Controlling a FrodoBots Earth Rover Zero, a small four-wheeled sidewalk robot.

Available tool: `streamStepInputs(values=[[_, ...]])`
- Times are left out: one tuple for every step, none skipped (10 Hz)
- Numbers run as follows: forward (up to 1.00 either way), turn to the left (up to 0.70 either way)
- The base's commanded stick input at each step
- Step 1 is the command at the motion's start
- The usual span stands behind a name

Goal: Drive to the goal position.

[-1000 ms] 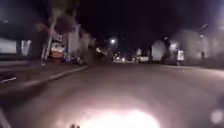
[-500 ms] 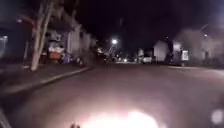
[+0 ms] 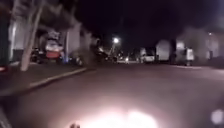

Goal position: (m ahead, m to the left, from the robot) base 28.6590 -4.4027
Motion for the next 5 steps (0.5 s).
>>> streamStepInputs(values=[[1.00,0.00],[1.00,0.00],[1.00,0.00],[1.00,0.00],[1.00,-0.23]])
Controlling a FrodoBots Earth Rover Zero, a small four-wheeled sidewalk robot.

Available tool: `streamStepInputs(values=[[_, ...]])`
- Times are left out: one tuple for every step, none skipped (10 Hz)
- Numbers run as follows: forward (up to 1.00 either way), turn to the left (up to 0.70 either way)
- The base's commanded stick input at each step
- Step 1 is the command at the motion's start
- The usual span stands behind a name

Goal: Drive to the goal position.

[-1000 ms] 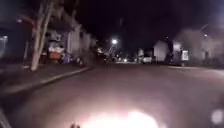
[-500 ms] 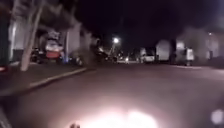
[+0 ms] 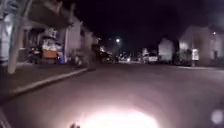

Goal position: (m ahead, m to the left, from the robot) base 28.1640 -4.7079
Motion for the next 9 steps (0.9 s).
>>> streamStepInputs(values=[[1.00,-0.27],[1.00,-0.27],[1.00,-0.27],[1.00,-0.27],[1.00,-0.27],[1.00,-0.27],[1.00,-0.15],[1.00,-0.02],[1.00,0.00]])
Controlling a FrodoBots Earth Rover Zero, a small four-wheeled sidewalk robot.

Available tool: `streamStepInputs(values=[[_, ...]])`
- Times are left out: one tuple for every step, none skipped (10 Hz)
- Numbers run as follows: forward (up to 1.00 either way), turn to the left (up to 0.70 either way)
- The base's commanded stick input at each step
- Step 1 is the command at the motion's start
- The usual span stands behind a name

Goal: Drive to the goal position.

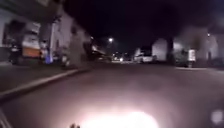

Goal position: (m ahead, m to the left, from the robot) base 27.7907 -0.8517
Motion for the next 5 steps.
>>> streamStepInputs(values=[[1.00,0.00],[1.00,0.00],[1.00,0.00],[1.00,0.00],[1.00,0.00]])
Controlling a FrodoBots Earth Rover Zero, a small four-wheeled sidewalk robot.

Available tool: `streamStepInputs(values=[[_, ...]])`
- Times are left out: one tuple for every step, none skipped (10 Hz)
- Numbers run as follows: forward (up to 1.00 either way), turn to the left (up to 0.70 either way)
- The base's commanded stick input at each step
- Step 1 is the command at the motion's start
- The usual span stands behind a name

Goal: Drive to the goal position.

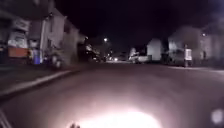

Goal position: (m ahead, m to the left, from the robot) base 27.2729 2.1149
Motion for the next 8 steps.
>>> streamStepInputs(values=[[1.00,-0.07],[1.00,-0.27],[1.00,-0.27],[1.00,-0.27],[1.00,-0.27],[1.00,-0.27],[1.00,-0.27],[1.00,-0.15]])
